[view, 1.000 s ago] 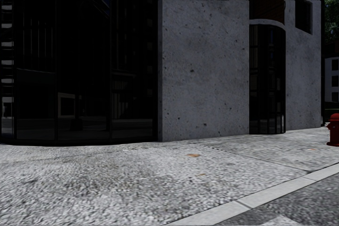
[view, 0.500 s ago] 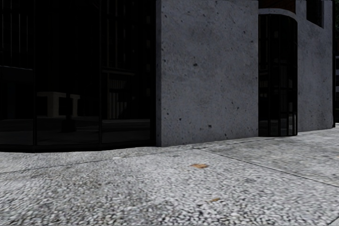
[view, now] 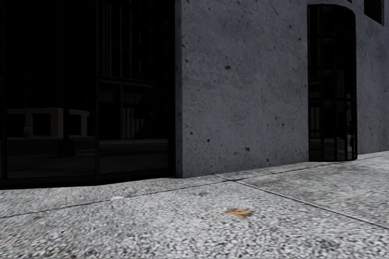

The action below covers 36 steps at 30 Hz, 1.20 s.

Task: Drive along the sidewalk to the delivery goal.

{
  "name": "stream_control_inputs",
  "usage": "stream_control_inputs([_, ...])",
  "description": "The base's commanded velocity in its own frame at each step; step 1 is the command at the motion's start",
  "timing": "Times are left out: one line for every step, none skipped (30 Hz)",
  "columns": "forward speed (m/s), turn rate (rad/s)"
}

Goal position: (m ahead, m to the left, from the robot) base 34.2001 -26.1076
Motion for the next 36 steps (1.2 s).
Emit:
stream_control_inputs([1.33,0.0])
stream_control_inputs([1.33,0.0])
stream_control_inputs([1.33,0.0])
stream_control_inputs([1.33,0.0])
stream_control_inputs([1.33,0.0])
stream_control_inputs([1.33,0.0])
stream_control_inputs([1.33,0.0])
stream_control_inputs([1.33,0.0])
stream_control_inputs([1.33,0.0])
stream_control_inputs([1.33,0.0])
stream_control_inputs([1.33,0.0])
stream_control_inputs([1.33,0.0])
stream_control_inputs([1.33,0.0])
stream_control_inputs([1.33,0.0])
stream_control_inputs([1.33,0.0])
stream_control_inputs([1.33,0.0])
stream_control_inputs([1.33,-0.04])
stream_control_inputs([1.33,-0.12])
stream_control_inputs([1.33,-0.22])
stream_control_inputs([1.33,-0.28])
stream_control_inputs([1.33,-0.28])
stream_control_inputs([1.33,-0.34])
stream_control_inputs([1.33,-0.45])
stream_control_inputs([1.33,-0.6])
stream_control_inputs([1.33,-0.72])
stream_control_inputs([1.33,-0.72])
stream_control_inputs([1.33,-0.79])
stream_control_inputs([1.33,-0.82])
stream_control_inputs([1.33,-0.84])
stream_control_inputs([1.33,-0.86])
stream_control_inputs([1.33,-0.88])
stream_control_inputs([1.33,-0.88])
stream_control_inputs([1.33,-0.88])
stream_control_inputs([1.33,-0.88])
stream_control_inputs([1.33,-0.89])
stream_control_inputs([1.33,-0.89])
